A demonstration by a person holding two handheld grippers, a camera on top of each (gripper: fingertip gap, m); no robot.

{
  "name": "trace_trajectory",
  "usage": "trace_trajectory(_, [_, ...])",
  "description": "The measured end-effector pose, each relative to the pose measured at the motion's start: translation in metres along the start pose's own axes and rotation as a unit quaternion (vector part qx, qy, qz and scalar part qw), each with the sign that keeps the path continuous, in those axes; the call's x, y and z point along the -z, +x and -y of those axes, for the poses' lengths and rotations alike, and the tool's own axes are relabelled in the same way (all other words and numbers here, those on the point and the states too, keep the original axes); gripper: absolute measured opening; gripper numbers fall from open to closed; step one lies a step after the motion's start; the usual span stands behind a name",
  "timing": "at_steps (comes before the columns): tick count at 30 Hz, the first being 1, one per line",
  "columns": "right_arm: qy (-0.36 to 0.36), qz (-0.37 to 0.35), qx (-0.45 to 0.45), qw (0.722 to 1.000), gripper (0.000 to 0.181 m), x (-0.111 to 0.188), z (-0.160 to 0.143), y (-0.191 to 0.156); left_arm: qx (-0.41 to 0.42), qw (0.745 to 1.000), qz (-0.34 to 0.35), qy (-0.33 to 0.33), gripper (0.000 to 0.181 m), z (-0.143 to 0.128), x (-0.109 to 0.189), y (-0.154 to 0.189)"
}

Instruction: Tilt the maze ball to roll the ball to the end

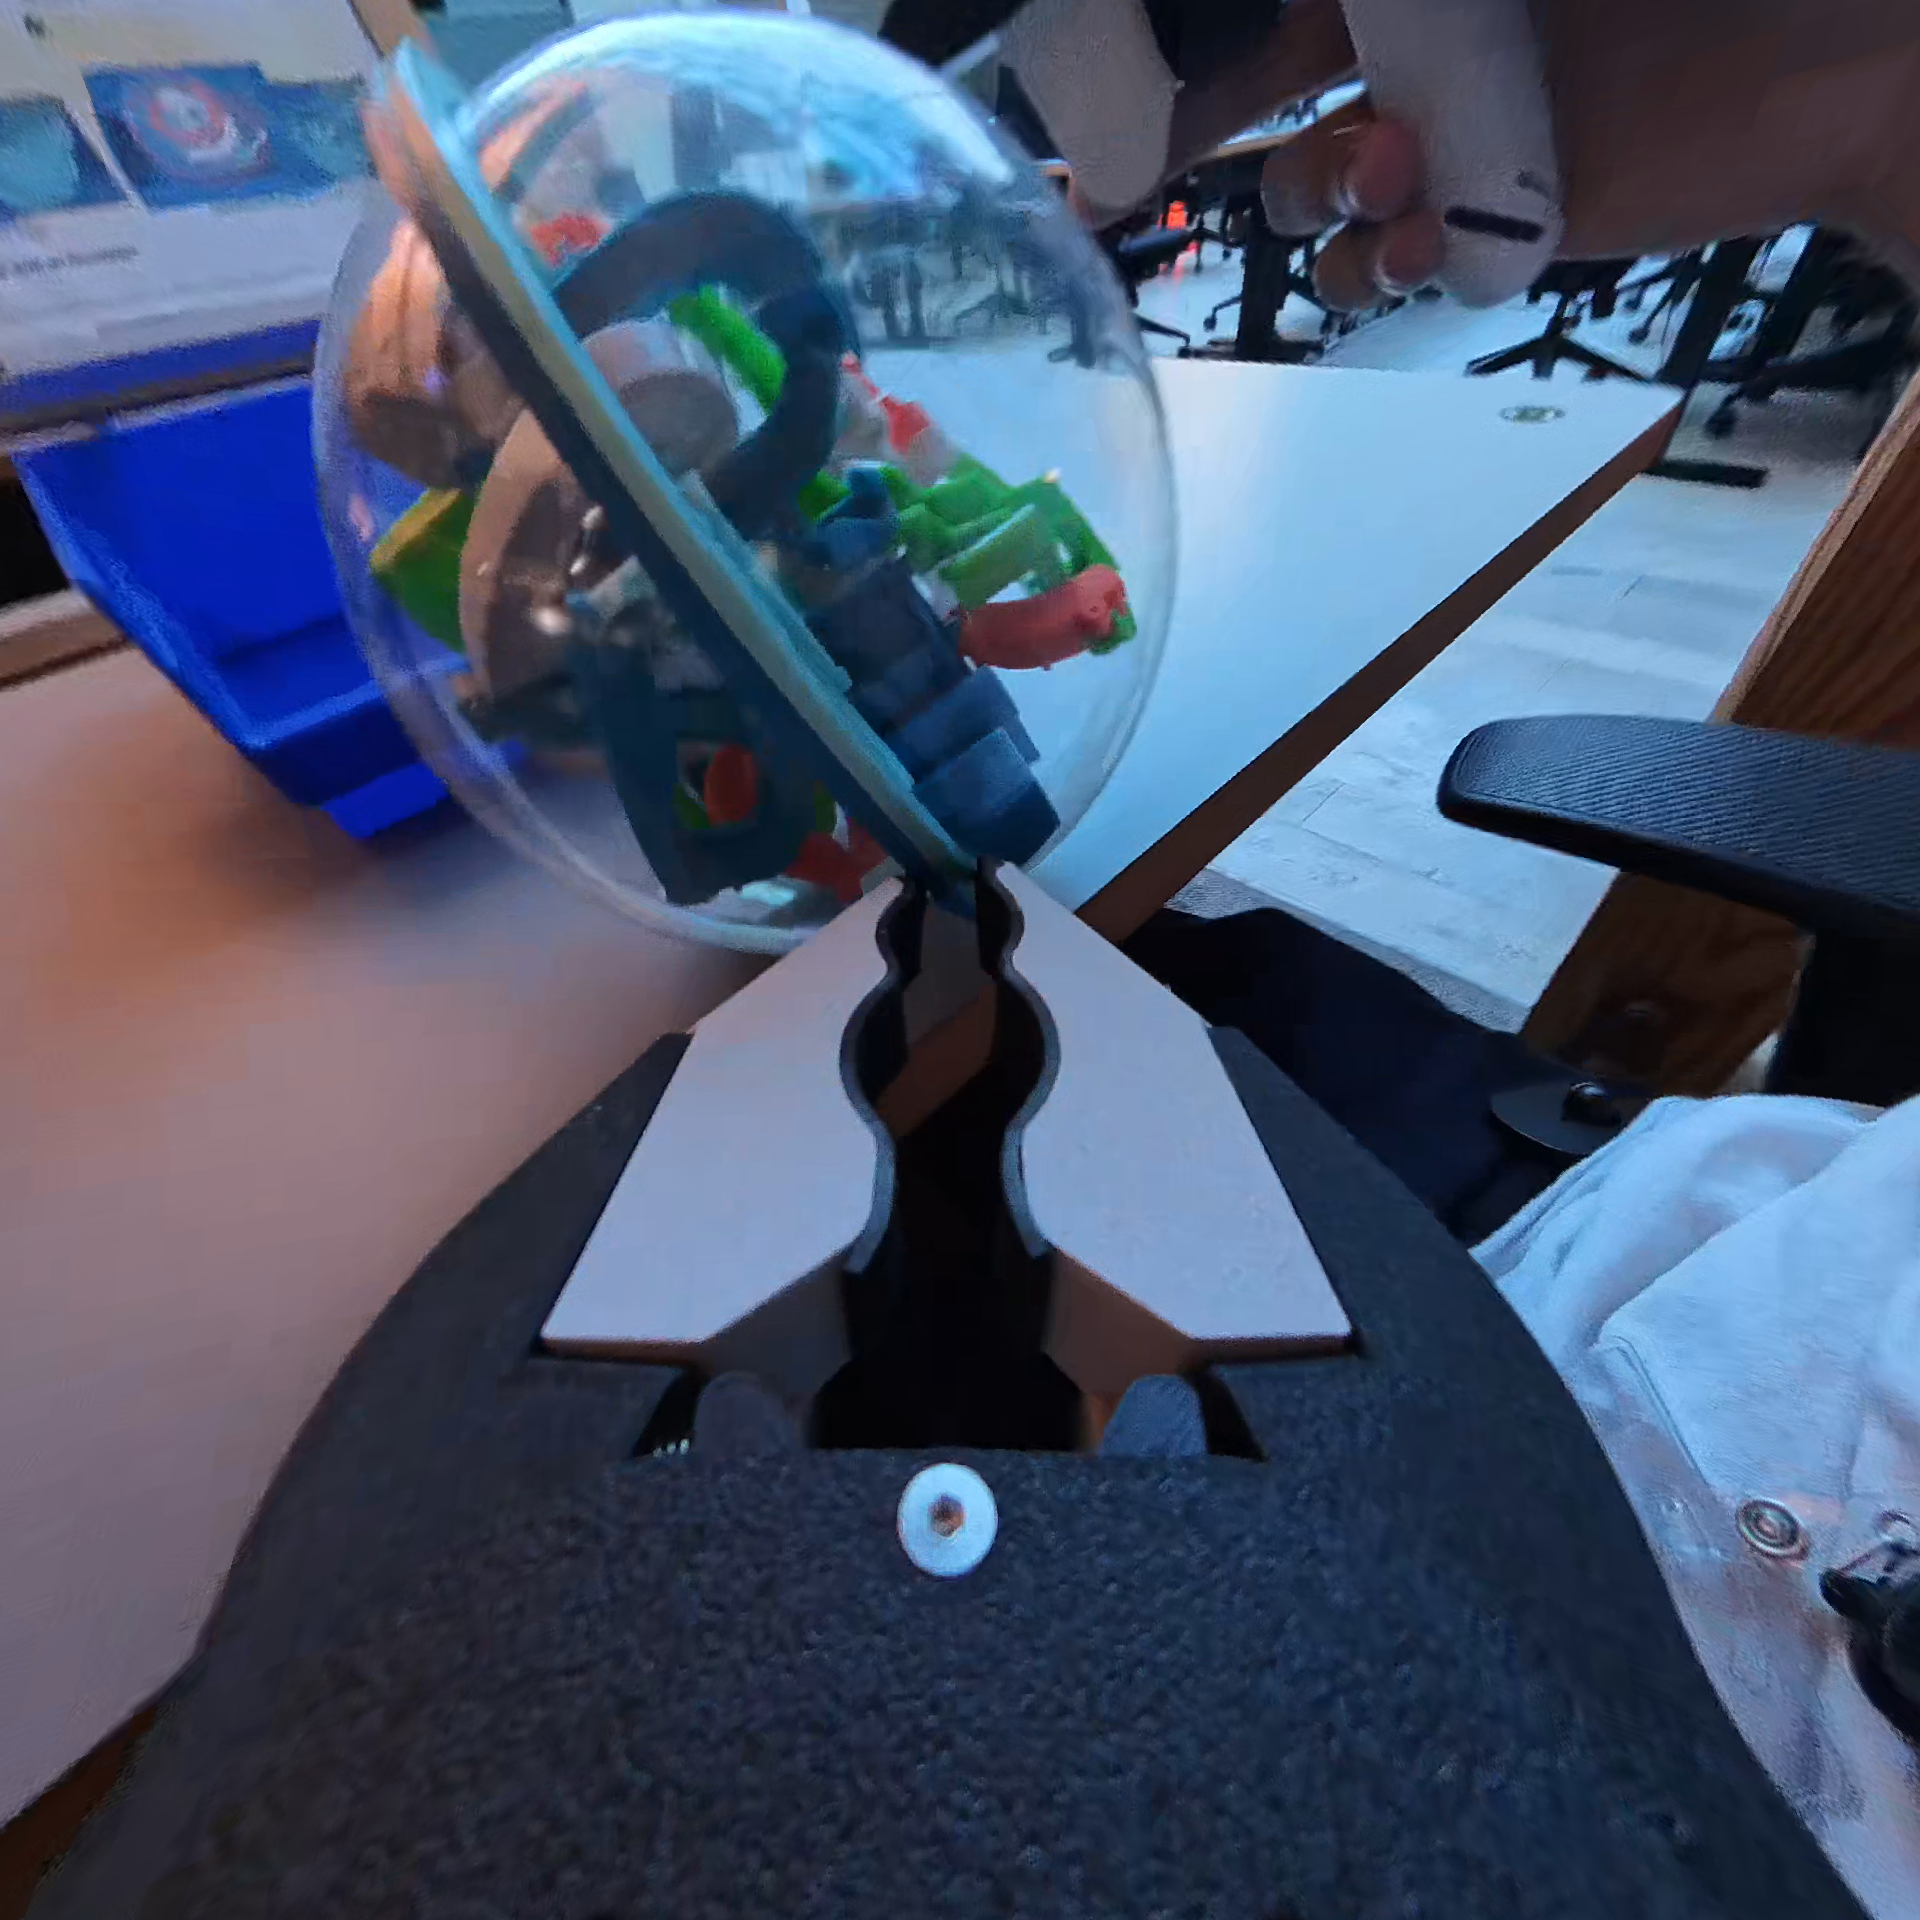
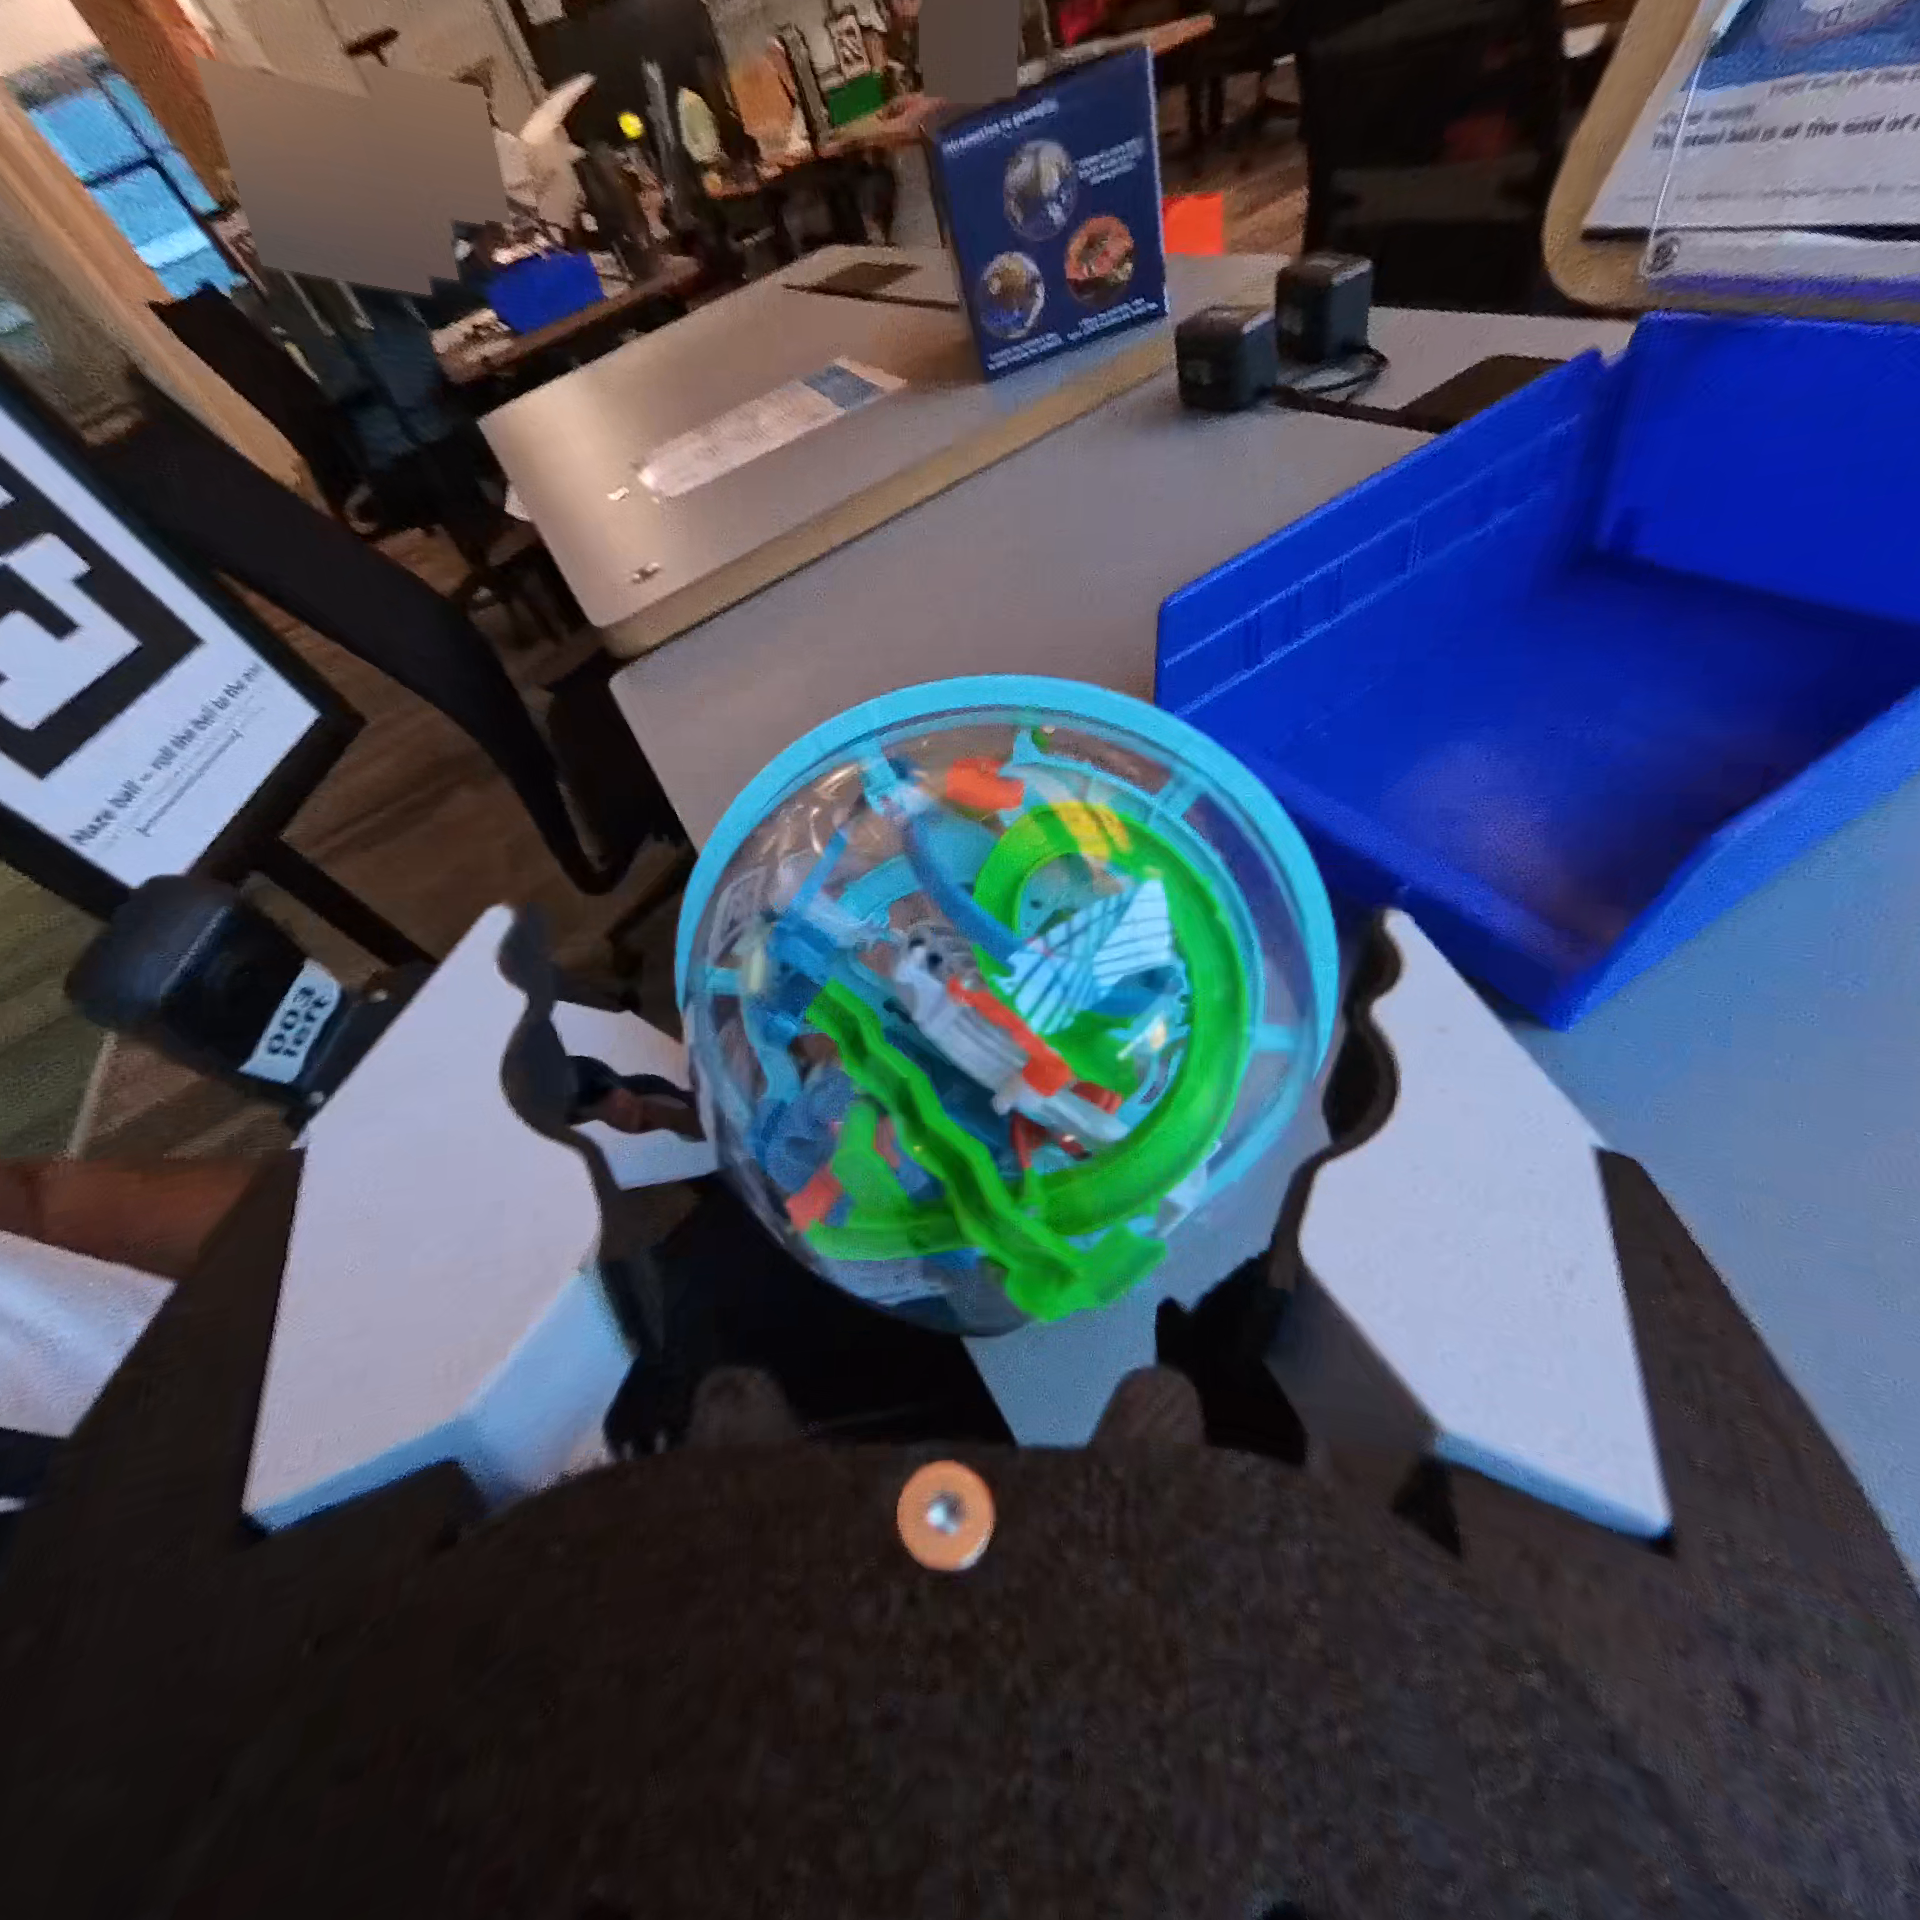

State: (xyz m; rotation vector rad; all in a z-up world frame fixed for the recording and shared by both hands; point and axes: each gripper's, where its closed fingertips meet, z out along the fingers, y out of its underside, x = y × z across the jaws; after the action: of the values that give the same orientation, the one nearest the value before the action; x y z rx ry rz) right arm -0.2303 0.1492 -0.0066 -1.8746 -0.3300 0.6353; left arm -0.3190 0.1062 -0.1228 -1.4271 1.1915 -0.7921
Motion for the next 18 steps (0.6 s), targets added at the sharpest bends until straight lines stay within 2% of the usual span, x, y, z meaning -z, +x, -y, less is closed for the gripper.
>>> trace_trajectory(1, [-0.001, -0.012, 0.011, 1.000, 0.149, -0.005, -0.003, -0.010, -0.026, 1.000, 0.004, -0.002, 0.008, 0.003, -0.003, 0.005])
trace_trajectory(3, [0.003, -0.041, 0.044, 0.998, 0.153, -0.018, -0.002, -0.021, -0.083, 0.996, 0.011, -0.007, 0.000, 0.005, -0.008, 0.016])
trace_trajectory(5, [-0.015, -0.068, 0.096, 0.993, 0.154, -0.038, -0.001, -0.029, -0.126, 0.992, 0.012, -0.010, 0.000, 0.006, -0.014, 0.027])
trace_trajectory(7, [-0.067, -0.094, 0.141, 0.983, 0.154, -0.061, -0.011, -0.030, -0.148, 0.989, 0.004, -0.006, 0.000, 0.007, -0.016, 0.034])
trace_trajectory(8, [-0.098, -0.129, 0.168, 0.973, 0.154, -0.068, -0.017, -0.021, -0.150, 0.989, -0.002, -0.007, 0.000, 0.007, -0.016, 0.036])
trace_trajectory(10, [-0.161, -0.218, 0.210, 0.939, 0.154, -0.072, -0.031, 0.003, -0.135, 0.991, -0.013, -0.002, 0.000, 0.008, -0.012, 0.037])
trace_trajectory(14, [-0.165, -0.236, 0.213, 0.934, 0.153, -0.072, -0.032, 0.016, -0.067, 0.998, -0.021, -0.003, 0.000, -0.001, 0.001, 0.019])
trace_trajectory(16, [-0.173, -0.232, 0.189, 0.938, 0.153, -0.066, -0.030, 0.029, -0.021, 1.000, -0.012, -0.002, 0.009, -0.005, 0.008, -0.003])
trace_trajectory(18, [-0.173, -0.211, 0.148, 0.951, 0.153, -0.059, -0.029, 0.042, 0.036, 0.999, -0.017, 0.007, 0.028, -0.003, 0.015, -0.026])
